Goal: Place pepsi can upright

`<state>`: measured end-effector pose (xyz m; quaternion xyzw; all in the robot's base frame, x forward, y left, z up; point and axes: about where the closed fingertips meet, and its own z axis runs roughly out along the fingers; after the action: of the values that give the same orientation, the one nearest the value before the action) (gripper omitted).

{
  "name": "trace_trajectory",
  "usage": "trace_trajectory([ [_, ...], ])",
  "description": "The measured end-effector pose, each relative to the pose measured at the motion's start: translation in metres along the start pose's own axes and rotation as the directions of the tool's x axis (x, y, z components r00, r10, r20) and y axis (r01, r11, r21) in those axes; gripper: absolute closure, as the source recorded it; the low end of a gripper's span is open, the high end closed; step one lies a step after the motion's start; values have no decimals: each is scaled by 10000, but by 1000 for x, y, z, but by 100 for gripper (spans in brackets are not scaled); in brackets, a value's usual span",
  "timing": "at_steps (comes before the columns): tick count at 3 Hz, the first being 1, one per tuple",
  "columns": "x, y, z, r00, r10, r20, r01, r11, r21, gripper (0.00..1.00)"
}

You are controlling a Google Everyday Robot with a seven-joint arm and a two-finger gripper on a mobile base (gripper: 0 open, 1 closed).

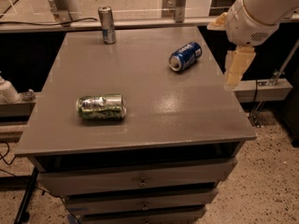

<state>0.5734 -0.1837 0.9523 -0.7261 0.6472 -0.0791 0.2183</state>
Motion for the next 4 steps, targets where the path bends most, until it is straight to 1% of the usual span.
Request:
trace_trajectory([
  [1,2,-38,23,9866,-1618,221,1620,9868,-75,0],
  [2,4,-66,44,9570,-2818,690,2842,9584,-277,0],
  [3,5,-76,39,9519,-2987,677,2993,9541,5,0],
  [4,-2,-73,47,9334,-3514,732,3537,9351,-213,0],
])
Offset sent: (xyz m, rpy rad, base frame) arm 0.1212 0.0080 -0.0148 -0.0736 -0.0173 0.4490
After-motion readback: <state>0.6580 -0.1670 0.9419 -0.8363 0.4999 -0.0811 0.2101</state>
